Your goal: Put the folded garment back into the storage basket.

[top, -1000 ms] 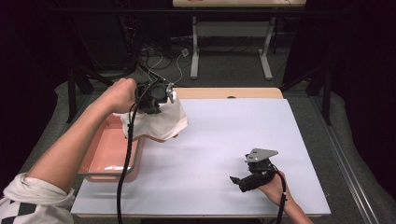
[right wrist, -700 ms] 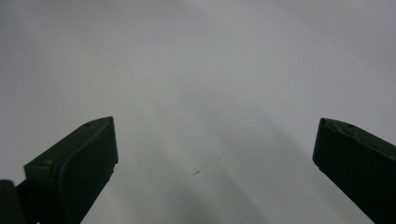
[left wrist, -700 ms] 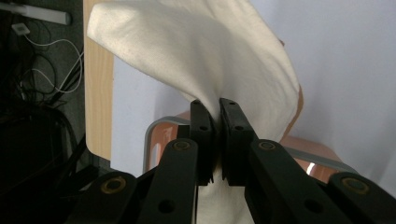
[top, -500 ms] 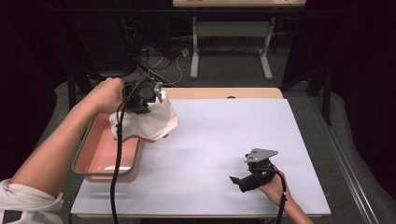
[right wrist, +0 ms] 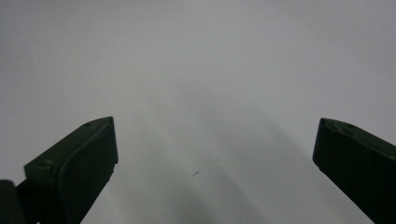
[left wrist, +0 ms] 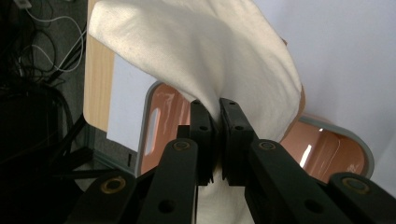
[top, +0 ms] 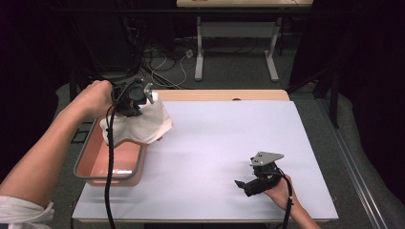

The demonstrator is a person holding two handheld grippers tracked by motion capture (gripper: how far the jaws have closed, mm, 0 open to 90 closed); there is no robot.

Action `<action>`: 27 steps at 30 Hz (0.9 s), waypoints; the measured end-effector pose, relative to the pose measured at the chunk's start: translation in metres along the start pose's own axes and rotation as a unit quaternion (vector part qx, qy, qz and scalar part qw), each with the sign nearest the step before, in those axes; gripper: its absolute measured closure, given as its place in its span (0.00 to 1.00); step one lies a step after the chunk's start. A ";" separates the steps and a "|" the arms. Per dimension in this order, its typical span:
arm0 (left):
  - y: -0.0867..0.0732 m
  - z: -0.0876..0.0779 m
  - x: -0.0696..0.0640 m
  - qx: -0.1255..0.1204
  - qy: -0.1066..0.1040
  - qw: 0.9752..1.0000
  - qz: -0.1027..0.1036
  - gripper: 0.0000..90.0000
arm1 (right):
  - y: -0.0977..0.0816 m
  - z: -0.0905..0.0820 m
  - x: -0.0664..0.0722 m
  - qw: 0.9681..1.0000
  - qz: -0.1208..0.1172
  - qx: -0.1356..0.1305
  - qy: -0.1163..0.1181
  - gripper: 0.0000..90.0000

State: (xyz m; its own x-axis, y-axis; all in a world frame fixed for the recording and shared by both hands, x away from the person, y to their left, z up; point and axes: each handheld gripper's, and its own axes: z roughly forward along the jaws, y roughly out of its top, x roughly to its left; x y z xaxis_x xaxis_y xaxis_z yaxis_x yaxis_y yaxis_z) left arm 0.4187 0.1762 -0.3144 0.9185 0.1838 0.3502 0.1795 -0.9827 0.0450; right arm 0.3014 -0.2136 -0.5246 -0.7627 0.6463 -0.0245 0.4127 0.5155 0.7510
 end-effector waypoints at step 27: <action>-0.045 0.001 0.009 0.016 0.014 0.997 -0.071 0.95 | 0.001 0.000 0.000 1.000 0.001 0.002 -0.001 0.00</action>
State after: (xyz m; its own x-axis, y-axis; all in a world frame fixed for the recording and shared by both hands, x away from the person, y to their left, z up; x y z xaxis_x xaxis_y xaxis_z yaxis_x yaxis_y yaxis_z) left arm 0.4192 0.2217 -0.3142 0.8732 0.3195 0.3680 0.3184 -0.9457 0.0656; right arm 0.3013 -0.2131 -0.5235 -0.7614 0.6478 -0.0249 0.4151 0.5167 0.7488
